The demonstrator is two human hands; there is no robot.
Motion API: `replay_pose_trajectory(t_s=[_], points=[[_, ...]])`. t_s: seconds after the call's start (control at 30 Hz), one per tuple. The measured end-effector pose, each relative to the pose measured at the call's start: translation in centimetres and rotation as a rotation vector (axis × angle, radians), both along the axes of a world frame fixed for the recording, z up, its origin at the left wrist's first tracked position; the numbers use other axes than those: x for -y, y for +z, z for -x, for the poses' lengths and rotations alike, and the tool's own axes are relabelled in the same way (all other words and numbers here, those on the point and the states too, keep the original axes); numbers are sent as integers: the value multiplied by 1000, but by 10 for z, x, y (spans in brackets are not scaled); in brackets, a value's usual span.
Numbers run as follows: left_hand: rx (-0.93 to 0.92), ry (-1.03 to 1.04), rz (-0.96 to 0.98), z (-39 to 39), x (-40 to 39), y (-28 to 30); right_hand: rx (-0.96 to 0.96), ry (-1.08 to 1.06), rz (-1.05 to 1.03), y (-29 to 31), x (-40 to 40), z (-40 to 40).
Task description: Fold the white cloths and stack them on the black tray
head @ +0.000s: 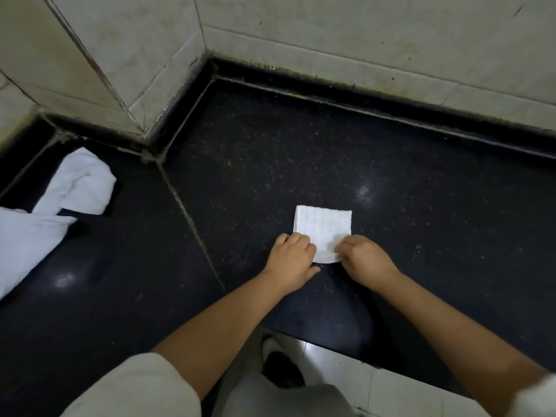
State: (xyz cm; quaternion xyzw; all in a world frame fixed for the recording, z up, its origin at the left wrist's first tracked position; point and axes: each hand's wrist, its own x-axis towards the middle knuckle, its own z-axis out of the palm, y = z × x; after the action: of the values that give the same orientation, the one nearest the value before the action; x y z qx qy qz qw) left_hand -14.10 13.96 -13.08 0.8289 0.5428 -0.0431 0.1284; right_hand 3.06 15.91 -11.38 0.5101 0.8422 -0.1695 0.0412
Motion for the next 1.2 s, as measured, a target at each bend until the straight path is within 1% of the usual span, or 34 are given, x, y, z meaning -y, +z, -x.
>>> replay_pose_trajectory(t_s=[0.1,0.2,0.33,0.4,0.47,0.57,0.6,0.67,0.77,0.87,0.93,1.07,1.13,1.2], points=[[-70,-19,-49,-10,5,9,-188,-135,-10,12,0,-8],[-47,-68,-168,-27,13,12,-217,-192,-61,27,17,-30],[49,-198,-297,-80,35,43,-250,-253,-78,52,56,-98],[104,-229,-306,-118,48,66,-303,-301,-81,71,79,-142],[211,-259,-282,-170,67,89,-341,-368,-121,92,111,-197],[354,-285,-123,-255,98,127,-355,-494,-173,125,168,-284],[395,-309,-98,-285,109,139,-358,-538,-181,136,191,-312],[451,-388,-93,-350,131,162,-329,-617,-230,155,232,-368],[485,-545,-102,-437,157,187,-231,-736,-315,176,281,-439],[458,-708,-139,-518,175,207,-127,-833,-375,200,320,-508],[403,-817,-190,-573,184,221,-60,-878,-402,221,343,-554],[297,-961,-372,-677,200,239,137,-931,-343,263,370,-639],[311,-994,-422,-730,201,243,174,-932,-292,273,377,-685],[338,-1006,-429,-781,197,251,194,-912,-263,283,378,-731]])
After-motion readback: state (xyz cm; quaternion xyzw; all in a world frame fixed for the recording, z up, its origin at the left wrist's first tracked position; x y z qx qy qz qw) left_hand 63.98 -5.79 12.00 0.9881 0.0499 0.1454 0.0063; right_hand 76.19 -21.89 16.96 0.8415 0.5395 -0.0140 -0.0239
